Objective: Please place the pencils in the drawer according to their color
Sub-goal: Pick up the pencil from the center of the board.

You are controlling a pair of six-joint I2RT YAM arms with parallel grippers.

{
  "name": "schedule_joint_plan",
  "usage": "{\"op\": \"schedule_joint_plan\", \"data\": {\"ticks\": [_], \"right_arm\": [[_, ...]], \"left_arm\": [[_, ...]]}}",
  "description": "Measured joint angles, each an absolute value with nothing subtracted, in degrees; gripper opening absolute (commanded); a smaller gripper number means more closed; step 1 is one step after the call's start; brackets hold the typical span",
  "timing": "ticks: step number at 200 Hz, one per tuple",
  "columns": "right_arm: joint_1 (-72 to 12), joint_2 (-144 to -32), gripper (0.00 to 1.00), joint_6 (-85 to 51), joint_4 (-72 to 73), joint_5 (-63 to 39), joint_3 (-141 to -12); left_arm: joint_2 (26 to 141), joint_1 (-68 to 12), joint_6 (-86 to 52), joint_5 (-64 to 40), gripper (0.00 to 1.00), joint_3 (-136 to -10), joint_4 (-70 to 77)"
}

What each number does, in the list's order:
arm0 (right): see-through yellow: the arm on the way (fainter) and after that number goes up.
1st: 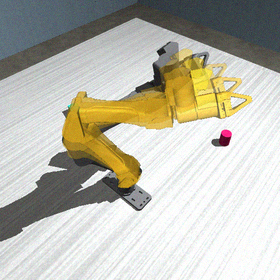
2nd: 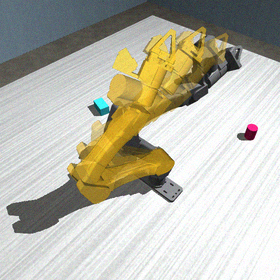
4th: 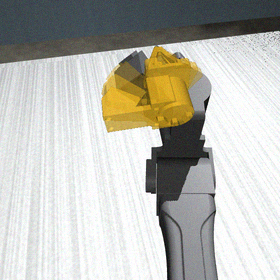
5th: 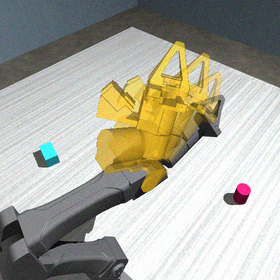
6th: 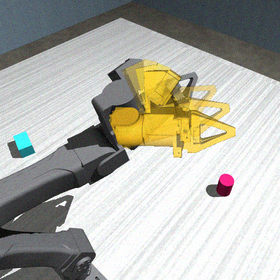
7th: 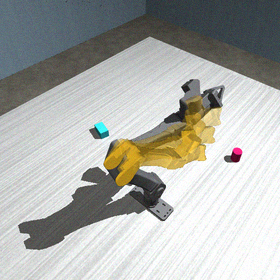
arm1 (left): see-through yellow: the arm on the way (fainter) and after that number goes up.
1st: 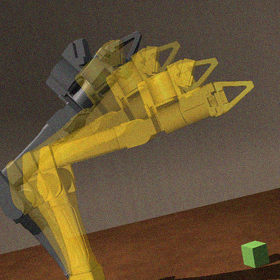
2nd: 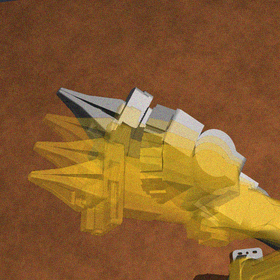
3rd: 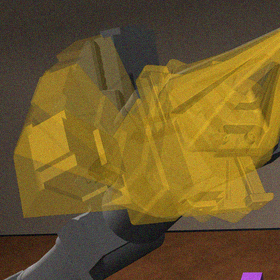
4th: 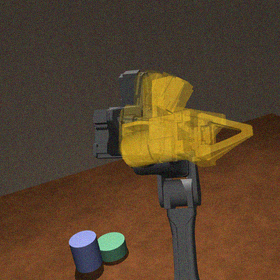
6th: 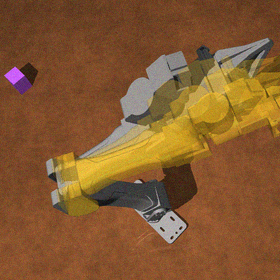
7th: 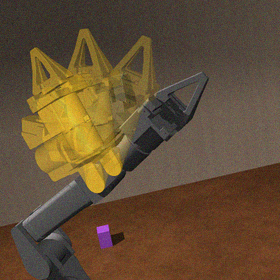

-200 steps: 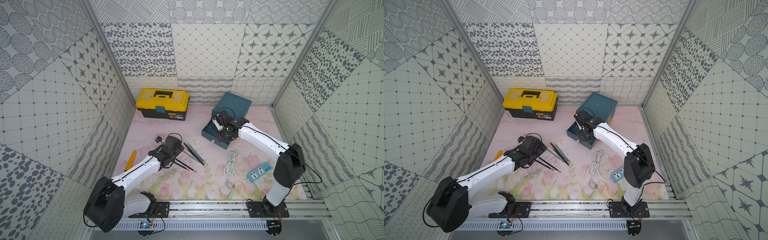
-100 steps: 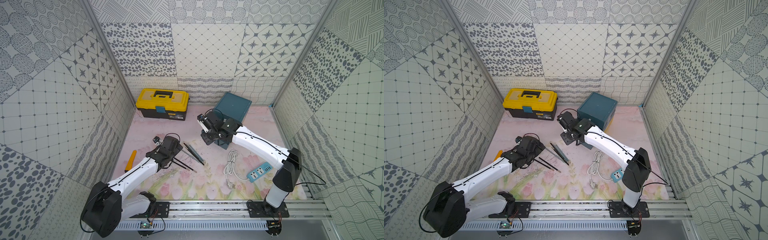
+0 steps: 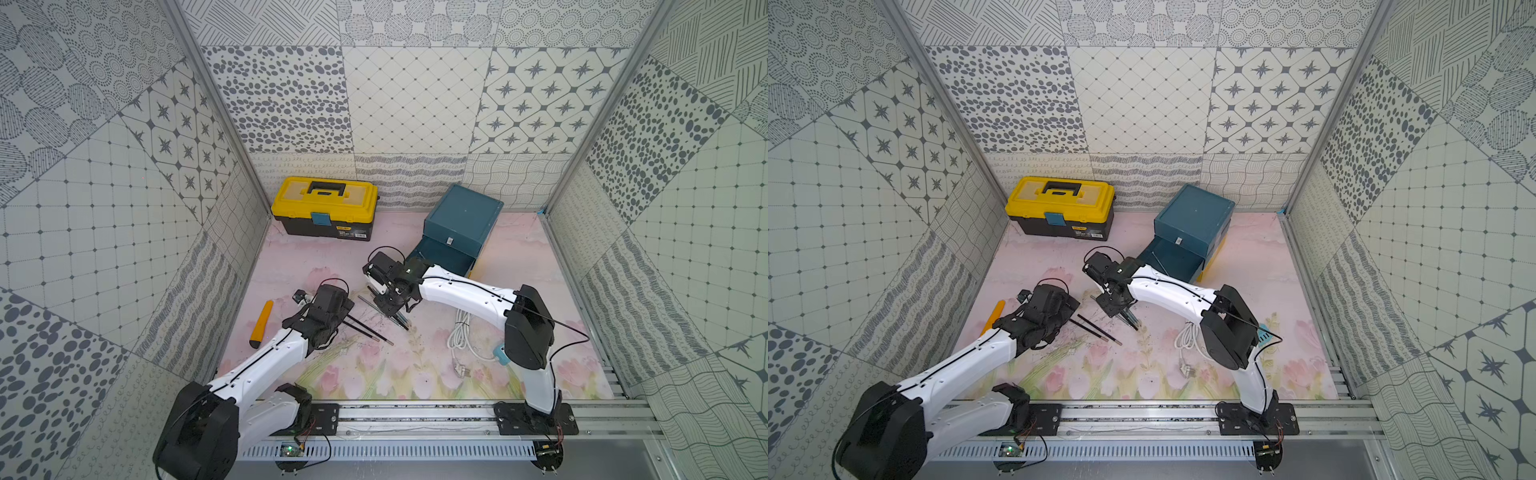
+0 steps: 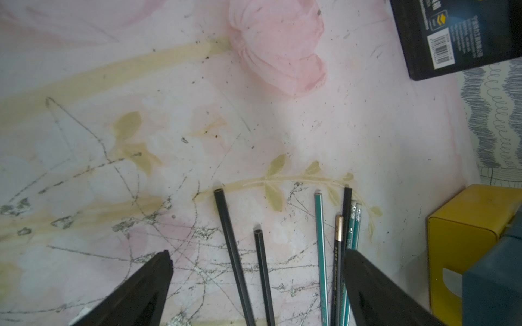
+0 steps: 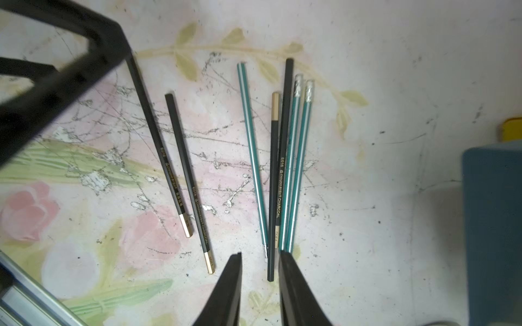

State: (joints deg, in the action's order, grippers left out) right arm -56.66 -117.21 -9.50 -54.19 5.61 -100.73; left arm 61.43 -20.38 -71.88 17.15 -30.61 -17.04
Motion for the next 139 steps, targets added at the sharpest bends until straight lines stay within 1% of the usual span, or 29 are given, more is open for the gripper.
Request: {"op": "schedule_joint_plan", "data": {"ticks": [54, 139], "right_arm": [[-56.88, -122.43, 0.28, -9.39, -53.98, 4.47, -100.90], [-56.88, -127.00, 0.27, -8.08, -53.34, 4.34, -103.53]], "left_arm": [[56.38, -19.90, -73.73, 18.72, 0.99, -28.45, -17.28], [56.86, -19.59, -74.98, 18.65, 0.99, -28.01, -17.32]]}}
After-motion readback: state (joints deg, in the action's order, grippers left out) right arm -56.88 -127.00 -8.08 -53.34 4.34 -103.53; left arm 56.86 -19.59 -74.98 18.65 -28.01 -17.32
